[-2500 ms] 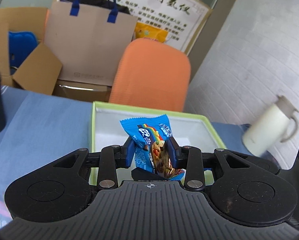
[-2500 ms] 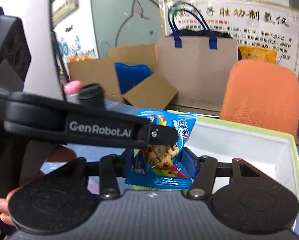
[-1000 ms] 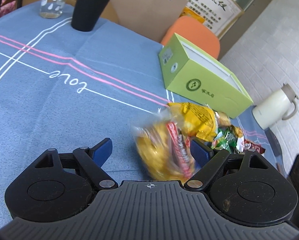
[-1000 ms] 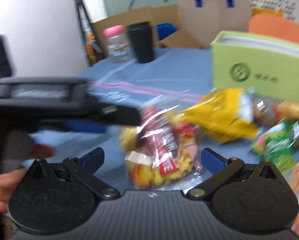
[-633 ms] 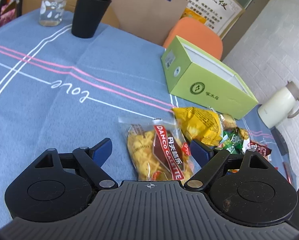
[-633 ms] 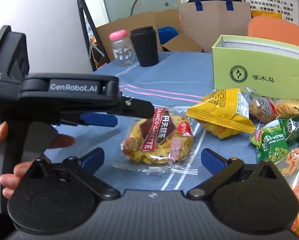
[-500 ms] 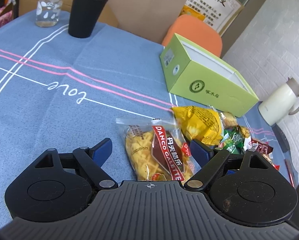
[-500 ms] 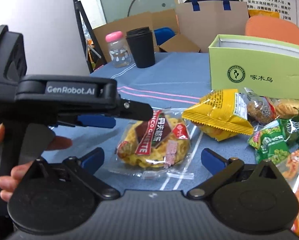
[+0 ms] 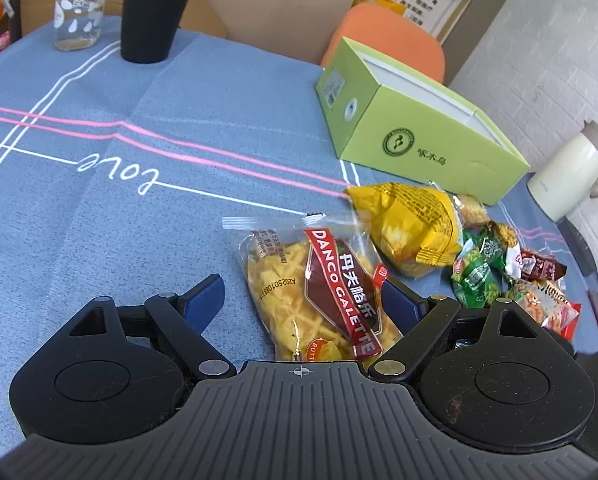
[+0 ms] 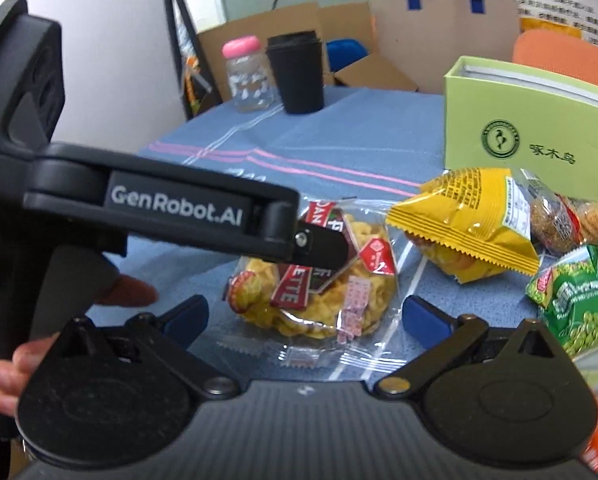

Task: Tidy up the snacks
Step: 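Close the left gripper on the DANCO GALETTE bag and lift it, then lower the DANCO GALETTE bag into the green box and open the left gripper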

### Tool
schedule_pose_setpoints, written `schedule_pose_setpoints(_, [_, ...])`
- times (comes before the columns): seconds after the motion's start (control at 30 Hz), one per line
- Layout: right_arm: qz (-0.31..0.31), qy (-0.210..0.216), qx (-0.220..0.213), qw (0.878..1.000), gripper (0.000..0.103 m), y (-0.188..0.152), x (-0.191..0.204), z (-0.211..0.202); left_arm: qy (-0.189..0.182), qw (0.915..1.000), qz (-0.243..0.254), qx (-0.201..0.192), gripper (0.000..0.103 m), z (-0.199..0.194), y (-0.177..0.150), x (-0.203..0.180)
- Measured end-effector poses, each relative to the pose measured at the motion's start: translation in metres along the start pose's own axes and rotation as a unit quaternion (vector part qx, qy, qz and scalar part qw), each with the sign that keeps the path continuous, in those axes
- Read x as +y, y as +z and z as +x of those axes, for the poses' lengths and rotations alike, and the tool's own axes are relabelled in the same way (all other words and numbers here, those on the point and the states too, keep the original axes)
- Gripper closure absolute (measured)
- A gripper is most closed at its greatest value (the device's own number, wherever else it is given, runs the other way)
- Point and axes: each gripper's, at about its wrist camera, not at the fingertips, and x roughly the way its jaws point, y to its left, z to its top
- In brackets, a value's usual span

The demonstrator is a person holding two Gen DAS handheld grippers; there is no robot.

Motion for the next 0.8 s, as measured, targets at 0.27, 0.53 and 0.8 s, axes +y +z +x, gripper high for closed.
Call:
schedule_pose_setpoints(0.27, [-0.004, 0.028, -0.021, 0.999, 0.004, -0.002, 0.006, 0.005, 0.001, 1.0, -0.001, -0.002, 0.064, -0.002, -0.004, -0.001])
schedule_pose_setpoints(0.53, [-0.057, 0.022, -0.085, 0.994, 0.006, 0.027, 0.024, -0.03, 0.001, 0.998, -0.022, -0.06, 0.071, -0.049, 0.018, -0.014])
schedule_pose_setpoints(0.8, [-0.066, -0.035, -0.122, 0.99, 0.006, 0.12, -0.057, -0.052, -0.03, 0.9925, 0.059, -0.103, 0.07, -0.018, 0.114, -0.094])
